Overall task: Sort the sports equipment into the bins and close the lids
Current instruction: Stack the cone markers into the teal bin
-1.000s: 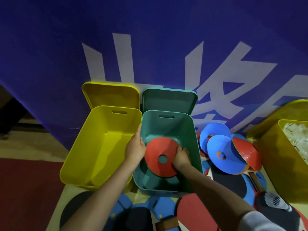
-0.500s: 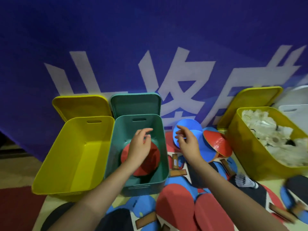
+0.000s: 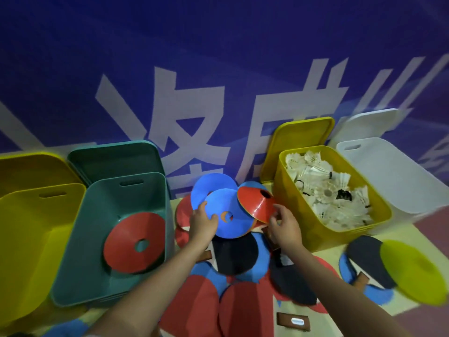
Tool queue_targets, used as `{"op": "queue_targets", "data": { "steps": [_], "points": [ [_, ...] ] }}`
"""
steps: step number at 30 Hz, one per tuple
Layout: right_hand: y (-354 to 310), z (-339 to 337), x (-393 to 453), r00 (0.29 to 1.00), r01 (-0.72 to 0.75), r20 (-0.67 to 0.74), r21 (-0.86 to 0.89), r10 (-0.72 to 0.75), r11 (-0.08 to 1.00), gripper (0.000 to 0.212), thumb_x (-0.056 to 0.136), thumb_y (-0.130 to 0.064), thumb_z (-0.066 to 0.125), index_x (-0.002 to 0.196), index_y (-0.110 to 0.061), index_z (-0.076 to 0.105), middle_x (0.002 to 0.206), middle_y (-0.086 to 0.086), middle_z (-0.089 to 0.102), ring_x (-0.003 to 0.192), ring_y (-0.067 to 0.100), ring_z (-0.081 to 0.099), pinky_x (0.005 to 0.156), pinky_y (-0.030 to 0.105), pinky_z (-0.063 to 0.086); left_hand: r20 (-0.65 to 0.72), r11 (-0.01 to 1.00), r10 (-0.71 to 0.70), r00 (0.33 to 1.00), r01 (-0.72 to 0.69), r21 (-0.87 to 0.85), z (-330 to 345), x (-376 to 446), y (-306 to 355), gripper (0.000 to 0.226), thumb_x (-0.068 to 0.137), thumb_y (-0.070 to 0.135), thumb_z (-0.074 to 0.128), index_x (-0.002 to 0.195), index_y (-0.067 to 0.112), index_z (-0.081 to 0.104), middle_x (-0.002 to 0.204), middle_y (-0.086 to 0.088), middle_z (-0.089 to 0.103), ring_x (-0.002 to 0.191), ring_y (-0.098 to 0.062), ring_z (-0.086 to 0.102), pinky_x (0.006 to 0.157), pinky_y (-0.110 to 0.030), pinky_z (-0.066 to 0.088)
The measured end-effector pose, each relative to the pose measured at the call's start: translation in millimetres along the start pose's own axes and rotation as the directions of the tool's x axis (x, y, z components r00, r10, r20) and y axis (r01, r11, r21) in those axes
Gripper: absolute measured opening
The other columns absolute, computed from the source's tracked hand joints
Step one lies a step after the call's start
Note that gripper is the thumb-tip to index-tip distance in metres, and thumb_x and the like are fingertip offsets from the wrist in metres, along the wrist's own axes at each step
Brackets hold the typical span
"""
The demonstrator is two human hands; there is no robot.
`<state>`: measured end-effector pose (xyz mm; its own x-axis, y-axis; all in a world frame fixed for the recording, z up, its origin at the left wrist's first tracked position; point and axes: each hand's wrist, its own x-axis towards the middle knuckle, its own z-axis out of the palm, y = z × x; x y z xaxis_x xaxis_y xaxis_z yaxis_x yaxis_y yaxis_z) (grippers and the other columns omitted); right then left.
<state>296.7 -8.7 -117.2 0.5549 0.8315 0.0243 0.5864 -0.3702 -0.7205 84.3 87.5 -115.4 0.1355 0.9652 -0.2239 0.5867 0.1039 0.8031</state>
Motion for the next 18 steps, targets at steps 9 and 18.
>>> {"op": "queue_targets", "data": {
  "steps": [9,18],
  "points": [
    [7.4,31.6,68.6,0.961,0.161,0.267,-0.314,-0.076,0.936,0.083,0.084,-0.052,0.059,0.149,-0.014,0.024,0.146,0.01,0.035,0.134,0.029,0.031,0.106,0.042,0.034,-0.069,0.975,-0.218,0.973,0.22,0.021,34.3,31.4,-31.8,0.025,0.086,0.005,0.049,0.108,-0.001,0.056,0.086,-0.019,0.057,0.066,-0.03,0.052,0.051,-0.029,0.031],
    [15.2,65.2,100.1,0.928,0.247,0.367,-0.473,-0.066,0.846,0.09,0.08,-0.049,0.061,0.151,-0.018,0.015,0.148,0.016,0.028,0.134,0.035,0.028,0.102,0.044,0.034,-0.147,0.978,-0.205,0.968,0.207,-0.003,37.1,44.1,-16.4,0.021,0.088,0.004,0.056,0.106,0.012,0.062,0.066,0.007,0.046,0.061,-0.015,0.045,0.06,-0.031,0.041]
  ]
}}
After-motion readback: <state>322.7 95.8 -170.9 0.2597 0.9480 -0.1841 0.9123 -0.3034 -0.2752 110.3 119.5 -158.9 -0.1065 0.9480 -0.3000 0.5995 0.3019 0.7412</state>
